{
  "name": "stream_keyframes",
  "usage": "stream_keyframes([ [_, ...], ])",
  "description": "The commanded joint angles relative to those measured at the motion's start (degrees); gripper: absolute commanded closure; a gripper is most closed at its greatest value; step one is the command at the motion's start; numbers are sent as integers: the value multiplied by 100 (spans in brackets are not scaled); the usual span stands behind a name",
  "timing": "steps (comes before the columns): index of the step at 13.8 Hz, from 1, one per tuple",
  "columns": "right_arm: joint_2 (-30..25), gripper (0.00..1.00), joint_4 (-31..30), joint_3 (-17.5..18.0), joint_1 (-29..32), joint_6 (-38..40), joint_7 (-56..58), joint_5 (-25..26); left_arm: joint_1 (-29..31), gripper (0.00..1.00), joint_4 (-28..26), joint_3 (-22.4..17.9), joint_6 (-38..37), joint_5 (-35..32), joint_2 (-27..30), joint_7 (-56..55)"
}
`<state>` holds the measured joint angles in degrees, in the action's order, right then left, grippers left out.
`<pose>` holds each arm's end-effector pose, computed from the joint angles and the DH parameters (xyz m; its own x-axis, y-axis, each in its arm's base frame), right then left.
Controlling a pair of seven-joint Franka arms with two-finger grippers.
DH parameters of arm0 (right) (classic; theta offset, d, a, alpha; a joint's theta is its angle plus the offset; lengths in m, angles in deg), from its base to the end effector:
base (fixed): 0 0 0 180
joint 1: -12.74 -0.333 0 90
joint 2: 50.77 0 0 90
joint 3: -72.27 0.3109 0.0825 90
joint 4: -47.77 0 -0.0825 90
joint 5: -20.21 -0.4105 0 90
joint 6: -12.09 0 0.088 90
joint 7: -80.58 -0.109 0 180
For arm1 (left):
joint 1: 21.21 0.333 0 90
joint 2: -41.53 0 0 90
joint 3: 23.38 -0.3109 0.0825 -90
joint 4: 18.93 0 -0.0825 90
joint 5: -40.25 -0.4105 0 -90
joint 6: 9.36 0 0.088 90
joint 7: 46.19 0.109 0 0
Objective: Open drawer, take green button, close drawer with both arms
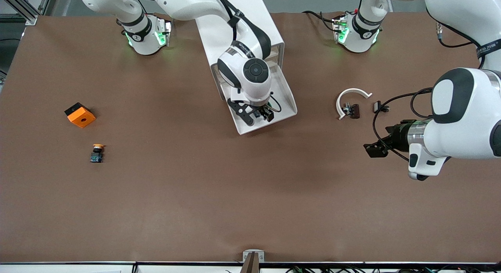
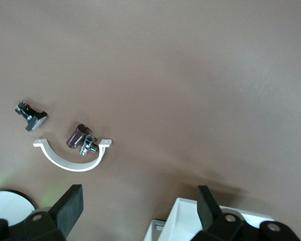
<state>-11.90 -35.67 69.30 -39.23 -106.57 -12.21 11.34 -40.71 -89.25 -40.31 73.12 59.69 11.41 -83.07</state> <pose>0.4692 0.5614 0.2600 0.6676 -0.7385 -0.0949 -0.7355 -0.6739 0.0701 0.6880 -0.1148 0.4493 0.7801 0.5245 -0.3412 0.5511 -0.8341 -0.0221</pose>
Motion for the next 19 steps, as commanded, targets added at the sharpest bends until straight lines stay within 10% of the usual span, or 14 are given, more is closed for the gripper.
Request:
stream_keyframes([
  [1, 95, 0, 91, -2, -14, 18, -73, -27, -36, 0, -78, 40, -56, -125, 121, 313],
  [5, 130, 7, 91, -2, -14, 17, -73, -9, -211, 0, -192, 40, -4, -212, 323, 445],
  [12, 130, 89, 91, -2, -76, 18, -64, 271, -388, 0, -210, 198, 374, -942, 683, 1043],
  [19, -81, 91, 783, -125, 90, 1112, 50, 780, -397, 0, -332, 320, 620, -969, 798, 1078],
])
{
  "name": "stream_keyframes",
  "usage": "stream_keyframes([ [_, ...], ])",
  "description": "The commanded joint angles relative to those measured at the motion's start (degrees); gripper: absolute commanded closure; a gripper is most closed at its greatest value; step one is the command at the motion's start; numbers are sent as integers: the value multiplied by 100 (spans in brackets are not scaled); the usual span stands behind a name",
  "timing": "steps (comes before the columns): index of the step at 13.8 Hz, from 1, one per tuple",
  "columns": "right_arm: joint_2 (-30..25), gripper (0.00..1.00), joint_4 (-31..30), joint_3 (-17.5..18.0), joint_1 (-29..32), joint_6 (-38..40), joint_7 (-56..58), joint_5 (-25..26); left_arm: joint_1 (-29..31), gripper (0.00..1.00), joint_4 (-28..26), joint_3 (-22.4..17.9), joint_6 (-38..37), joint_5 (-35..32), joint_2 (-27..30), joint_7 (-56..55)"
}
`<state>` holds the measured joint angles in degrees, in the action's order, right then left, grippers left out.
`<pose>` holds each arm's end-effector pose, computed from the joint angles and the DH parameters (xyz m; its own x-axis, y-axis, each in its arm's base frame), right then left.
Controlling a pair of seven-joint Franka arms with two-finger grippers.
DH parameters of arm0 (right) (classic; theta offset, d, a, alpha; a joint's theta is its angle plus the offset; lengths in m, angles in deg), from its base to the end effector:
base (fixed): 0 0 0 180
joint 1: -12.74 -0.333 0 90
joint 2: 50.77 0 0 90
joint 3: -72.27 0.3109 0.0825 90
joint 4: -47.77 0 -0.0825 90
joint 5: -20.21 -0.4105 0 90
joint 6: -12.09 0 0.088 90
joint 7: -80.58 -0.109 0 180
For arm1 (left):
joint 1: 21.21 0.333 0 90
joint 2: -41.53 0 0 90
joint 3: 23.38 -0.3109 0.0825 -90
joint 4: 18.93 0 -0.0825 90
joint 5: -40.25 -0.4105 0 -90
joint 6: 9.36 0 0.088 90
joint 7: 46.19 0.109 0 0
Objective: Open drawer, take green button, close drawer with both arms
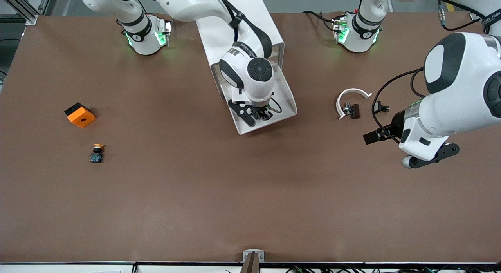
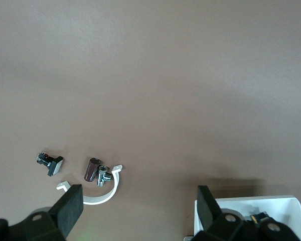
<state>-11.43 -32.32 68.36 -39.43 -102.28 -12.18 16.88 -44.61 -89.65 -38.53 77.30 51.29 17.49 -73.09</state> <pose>0.4813 0.5583 0.2758 0.7042 -0.7100 -0.0032 -0.7072 -0.7017 0.0868 0.6711 -0.1549 0.5188 0.9412 0.3015 -0.1523 0.3077 -0.9513 0.0186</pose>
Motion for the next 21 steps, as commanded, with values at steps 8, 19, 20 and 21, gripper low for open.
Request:
stream_keyframes([
  [8, -839, 94, 670, -22, 1199, 2408, 3136, 614, -94, 0, -1249, 757, 1623, -120, 286, -297],
  [19, -2087, 94, -1496, -22, 3423, 1000, 8307, 605, -1500, 0, -2321, 802, 4190, -147, -865, -1809],
  [20, -2184, 94, -1953, -22, 3555, 508, 8535, 614, -1596, 0, -2497, 828, 4357, -138, -874, -1810],
  [21, -2211, 94, -2236, -22, 3695, 224, 8738, 614, -1684, 0, -2664, 829, 4507, -129, -944, -1810],
])
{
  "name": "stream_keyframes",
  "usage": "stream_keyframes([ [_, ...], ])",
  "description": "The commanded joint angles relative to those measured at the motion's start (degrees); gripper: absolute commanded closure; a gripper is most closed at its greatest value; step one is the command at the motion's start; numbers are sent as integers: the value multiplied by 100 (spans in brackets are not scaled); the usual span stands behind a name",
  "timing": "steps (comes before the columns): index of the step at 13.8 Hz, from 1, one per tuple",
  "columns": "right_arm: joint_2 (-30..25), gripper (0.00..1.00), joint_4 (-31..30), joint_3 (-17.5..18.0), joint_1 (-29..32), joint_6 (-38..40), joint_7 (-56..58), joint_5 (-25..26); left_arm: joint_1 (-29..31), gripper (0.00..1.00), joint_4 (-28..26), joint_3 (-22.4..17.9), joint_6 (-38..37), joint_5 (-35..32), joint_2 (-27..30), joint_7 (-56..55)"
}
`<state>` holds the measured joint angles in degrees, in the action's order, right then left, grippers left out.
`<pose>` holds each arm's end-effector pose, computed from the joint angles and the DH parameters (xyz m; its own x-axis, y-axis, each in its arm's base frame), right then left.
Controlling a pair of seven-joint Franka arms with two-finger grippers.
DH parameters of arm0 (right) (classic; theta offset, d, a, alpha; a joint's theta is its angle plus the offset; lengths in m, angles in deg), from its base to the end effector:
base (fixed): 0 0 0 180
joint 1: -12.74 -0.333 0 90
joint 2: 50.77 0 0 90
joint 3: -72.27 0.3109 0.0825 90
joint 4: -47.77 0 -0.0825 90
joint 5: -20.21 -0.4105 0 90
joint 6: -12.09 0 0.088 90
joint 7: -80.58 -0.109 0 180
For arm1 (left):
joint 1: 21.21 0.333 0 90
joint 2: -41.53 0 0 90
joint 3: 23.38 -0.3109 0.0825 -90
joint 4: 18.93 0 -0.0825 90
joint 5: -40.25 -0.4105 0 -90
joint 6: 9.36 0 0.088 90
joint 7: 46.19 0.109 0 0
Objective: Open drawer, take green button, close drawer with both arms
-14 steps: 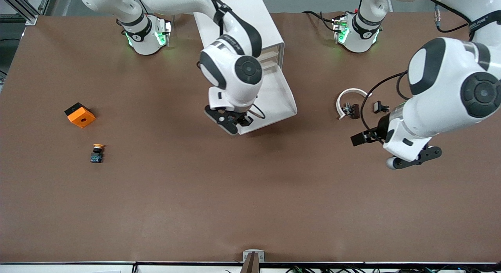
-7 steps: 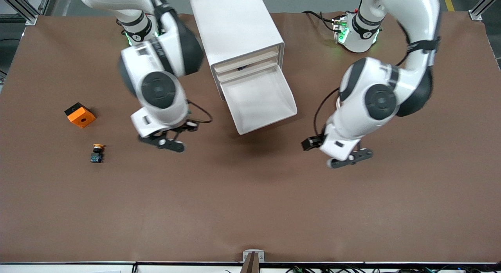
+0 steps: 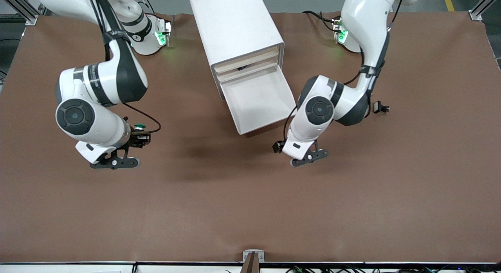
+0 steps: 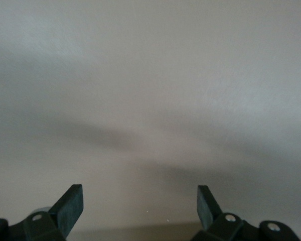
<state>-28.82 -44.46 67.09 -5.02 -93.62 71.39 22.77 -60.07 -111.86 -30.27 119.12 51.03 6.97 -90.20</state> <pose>0.6553 0.1486 0.3780 0.9886 0.0712 -0.1327 0.0845 -0.9917 0.0969 0.5947 -0.3891 0.2530 0.9538 0.2974 -0.0424 0.2999 -0.9512 0.0725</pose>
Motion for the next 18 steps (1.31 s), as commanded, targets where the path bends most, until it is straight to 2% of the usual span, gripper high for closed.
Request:
stream_keyframes([
  [1, -463, 94, -1260, 104, 386, -923, 582, 35, -234, 0, -558, 3, 396, -103, 90, -107],
  [4, -446, 94, -1946, 95, 642, -1872, 812, 52, -437, 0, -778, 20, 388, -68, 73, -107],
  [9, -350, 94, -2730, 95, 940, -3138, 822, 70, -473, 0, -1077, 538, 388, -24, 125, -518],
  [14, 142, 94, -2713, 95, 1354, -3448, 996, 105, -481, 0, -1341, 943, 370, -24, 362, -959],
  [18, 257, 93, -2756, 113, 1302, -3527, 971, 88, -481, 0, -1473, 1303, 317, -24, 538, -1450],
])
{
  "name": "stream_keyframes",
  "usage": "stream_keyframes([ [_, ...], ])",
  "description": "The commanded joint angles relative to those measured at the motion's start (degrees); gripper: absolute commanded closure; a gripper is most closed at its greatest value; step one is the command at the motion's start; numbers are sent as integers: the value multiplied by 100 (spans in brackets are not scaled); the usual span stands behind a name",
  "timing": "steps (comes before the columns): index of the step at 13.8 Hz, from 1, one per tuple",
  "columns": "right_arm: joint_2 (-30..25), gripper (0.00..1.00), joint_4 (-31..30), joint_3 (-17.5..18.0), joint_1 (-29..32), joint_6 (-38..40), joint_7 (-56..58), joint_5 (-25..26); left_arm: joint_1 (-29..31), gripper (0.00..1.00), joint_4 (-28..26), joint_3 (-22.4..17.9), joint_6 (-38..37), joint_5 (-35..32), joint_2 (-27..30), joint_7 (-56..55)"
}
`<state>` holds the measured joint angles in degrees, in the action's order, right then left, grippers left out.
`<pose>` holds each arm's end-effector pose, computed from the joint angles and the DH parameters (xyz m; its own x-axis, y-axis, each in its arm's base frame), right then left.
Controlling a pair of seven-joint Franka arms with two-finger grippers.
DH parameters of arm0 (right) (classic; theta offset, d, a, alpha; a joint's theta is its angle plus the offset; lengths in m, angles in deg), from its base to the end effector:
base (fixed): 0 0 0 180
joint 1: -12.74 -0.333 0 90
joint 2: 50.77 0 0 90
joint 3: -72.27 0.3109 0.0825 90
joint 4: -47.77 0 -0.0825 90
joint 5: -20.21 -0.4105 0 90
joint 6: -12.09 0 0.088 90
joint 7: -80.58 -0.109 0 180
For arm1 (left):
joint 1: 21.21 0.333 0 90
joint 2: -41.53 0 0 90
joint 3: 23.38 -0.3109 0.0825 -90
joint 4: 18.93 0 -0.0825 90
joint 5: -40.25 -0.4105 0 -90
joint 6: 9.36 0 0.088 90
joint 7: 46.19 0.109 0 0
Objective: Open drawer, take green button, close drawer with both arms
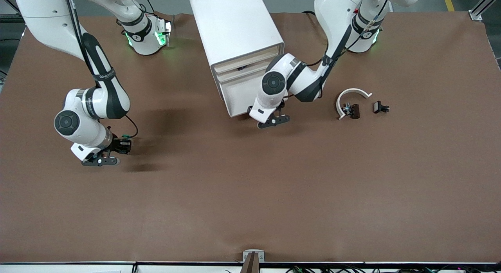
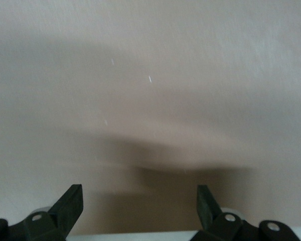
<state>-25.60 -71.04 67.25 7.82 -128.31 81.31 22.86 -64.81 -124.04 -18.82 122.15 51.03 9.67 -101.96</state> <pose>0.5963 -0.0018 0.1825 0.9966 0.0525 -0.0636 0.0566 -0.9964 0.0636 0.4334 -0.4876 0.1944 0.9433 0.2650 -0.1998 0.2717 -0.9624 0.0067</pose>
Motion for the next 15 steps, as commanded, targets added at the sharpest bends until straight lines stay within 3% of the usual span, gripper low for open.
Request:
stream_keyframes([
  [1, -65, 93, -133, 106, -43, -67, -38, 78, -7, 0, -272, 272, 15, -24, 269, -424],
  [6, -57, 94, -142, 106, -307, -172, -82, 26, -113, 0, -281, 580, -213, -41, 347, -1452],
  [9, -65, 94, -151, 106, -702, -163, -775, 26, -122, 0, -281, 739, -249, -59, 365, -1560],
  [15, 154, 93, -108, 106, -721, -365, -794, 26, -227, 0, -185, 827, -249, -85, 304, -1595],
])
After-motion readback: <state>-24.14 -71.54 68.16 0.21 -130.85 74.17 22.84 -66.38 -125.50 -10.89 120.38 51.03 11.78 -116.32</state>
